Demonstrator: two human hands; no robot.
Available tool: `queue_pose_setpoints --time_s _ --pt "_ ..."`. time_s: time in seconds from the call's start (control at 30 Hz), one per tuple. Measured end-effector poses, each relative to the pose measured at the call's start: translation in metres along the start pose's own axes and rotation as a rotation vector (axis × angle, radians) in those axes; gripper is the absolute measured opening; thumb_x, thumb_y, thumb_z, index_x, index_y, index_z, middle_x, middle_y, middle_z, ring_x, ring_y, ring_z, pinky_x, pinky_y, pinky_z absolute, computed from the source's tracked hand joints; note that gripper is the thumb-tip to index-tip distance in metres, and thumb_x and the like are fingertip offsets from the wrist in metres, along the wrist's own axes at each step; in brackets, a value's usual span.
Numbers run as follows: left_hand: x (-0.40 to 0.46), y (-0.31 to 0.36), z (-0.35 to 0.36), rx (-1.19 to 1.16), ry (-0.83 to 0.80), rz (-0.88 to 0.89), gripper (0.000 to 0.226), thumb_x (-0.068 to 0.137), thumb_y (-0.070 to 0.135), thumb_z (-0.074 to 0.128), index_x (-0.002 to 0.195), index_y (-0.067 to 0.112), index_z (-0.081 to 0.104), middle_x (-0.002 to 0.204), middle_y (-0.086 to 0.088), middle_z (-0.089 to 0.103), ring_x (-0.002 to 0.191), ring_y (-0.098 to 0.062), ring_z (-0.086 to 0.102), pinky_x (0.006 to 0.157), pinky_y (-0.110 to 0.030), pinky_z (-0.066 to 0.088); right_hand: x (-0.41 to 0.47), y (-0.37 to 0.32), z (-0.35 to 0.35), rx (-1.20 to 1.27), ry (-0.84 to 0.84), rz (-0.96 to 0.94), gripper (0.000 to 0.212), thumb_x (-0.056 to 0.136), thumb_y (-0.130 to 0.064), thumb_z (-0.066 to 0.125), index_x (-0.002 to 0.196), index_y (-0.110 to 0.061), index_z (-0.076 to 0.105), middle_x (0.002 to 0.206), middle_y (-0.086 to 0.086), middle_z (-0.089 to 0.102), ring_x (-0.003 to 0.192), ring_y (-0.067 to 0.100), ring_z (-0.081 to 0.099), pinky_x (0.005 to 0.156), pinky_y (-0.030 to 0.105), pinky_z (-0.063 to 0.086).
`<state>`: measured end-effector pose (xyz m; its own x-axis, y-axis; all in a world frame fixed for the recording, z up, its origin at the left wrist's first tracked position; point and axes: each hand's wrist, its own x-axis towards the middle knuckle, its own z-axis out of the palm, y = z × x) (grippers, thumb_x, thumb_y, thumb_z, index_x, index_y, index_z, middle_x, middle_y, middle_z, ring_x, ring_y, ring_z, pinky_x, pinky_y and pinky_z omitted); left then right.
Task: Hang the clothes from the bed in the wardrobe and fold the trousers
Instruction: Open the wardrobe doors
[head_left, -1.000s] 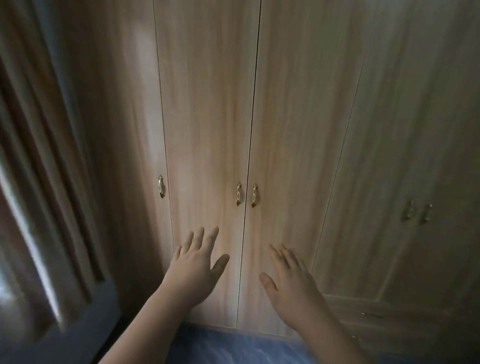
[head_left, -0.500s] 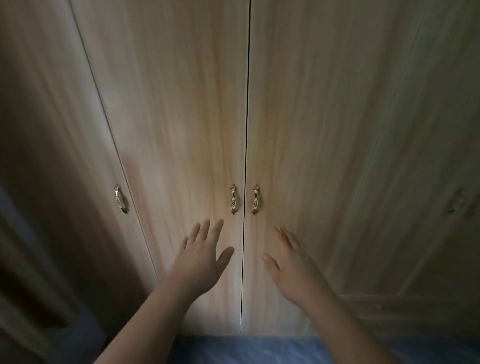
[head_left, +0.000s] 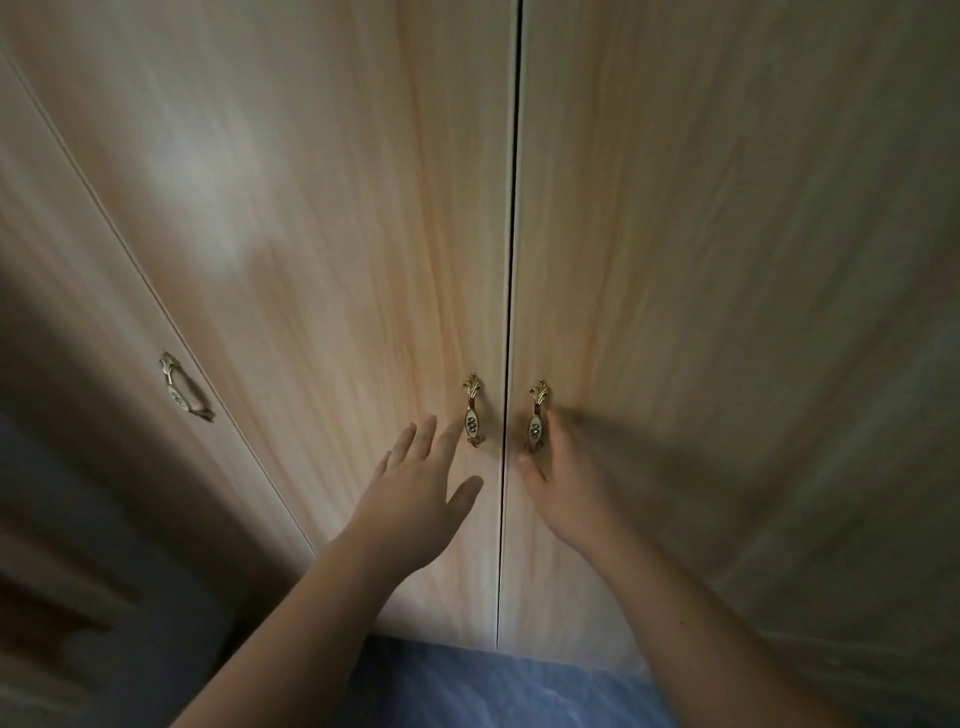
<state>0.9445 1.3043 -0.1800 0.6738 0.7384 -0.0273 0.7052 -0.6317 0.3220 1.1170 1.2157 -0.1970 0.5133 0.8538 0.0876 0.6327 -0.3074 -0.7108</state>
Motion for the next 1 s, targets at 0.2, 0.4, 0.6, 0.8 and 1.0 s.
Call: queue_pose_setpoints --time_s 0.2,0.4,0.6,0.8,1.0 --pt "0.018 -0.013 0.003 -0.016 -0.021 0.033 0.07 0.101 0.057 0.036 0.157 0.039 0.0 0.169 0.004 0.003 0.155 -0.02 -0.002 0.125 -0.044 0.014 0.015 -0.004 0.019 0.108 0.044 0.117 0.072 0.094 -0.024 0.065 0.155 -0.015 0.03 0.154 0.003 0.042 0.139 0.019 0.043 0.107 0.023 0.029" --pt "0.011 -0.02 -0.002 -0.028 -0.054 0.125 0.071 0.101 0.054 0.038 0.158 0.037 0.0 0.168 0.005 0.004 0.155 -0.02 -0.001 0.124 -0.045 0.019 0.004 -0.003 0.028 0.161 0.104 0.205 0.063 0.088 -0.029 0.066 0.145 -0.026 0.039 0.135 -0.001 0.06 0.121 0.017 0.06 0.103 0.041 0.049" --pt "-0.017 -0.018 0.003 -0.027 -0.13 0.27 0.072 0.101 0.049 0.043 0.158 0.037 0.001 0.168 0.004 0.005 0.155 -0.021 0.001 0.123 -0.044 0.022 -0.075 -0.013 0.037 0.188 0.147 0.254 0.071 0.082 -0.019 0.06 0.145 -0.033 0.029 0.137 -0.005 0.056 0.118 0.014 0.061 0.1 0.042 0.052" --pt "-0.077 0.007 0.005 -0.003 -0.214 0.312 0.073 0.102 0.046 0.044 0.158 0.037 -0.002 0.169 0.001 0.003 0.155 -0.025 0.001 0.121 -0.045 0.023 -0.17 -0.013 0.015 0.132 0.122 0.336 0.074 0.091 -0.007 0.061 0.151 -0.03 0.023 0.128 -0.016 0.041 0.122 0.014 0.056 0.101 0.029 0.044" --pt "-0.139 0.064 0.028 -0.034 -0.183 0.364 0.074 0.099 0.046 0.047 0.159 0.033 0.006 0.167 -0.006 0.011 0.153 -0.028 0.012 0.12 -0.044 0.026 -0.246 0.018 -0.021 0.135 0.127 0.36 0.077 0.085 -0.008 0.058 0.148 -0.037 0.024 0.128 -0.005 0.056 0.113 0.02 0.06 0.104 0.045 0.048"
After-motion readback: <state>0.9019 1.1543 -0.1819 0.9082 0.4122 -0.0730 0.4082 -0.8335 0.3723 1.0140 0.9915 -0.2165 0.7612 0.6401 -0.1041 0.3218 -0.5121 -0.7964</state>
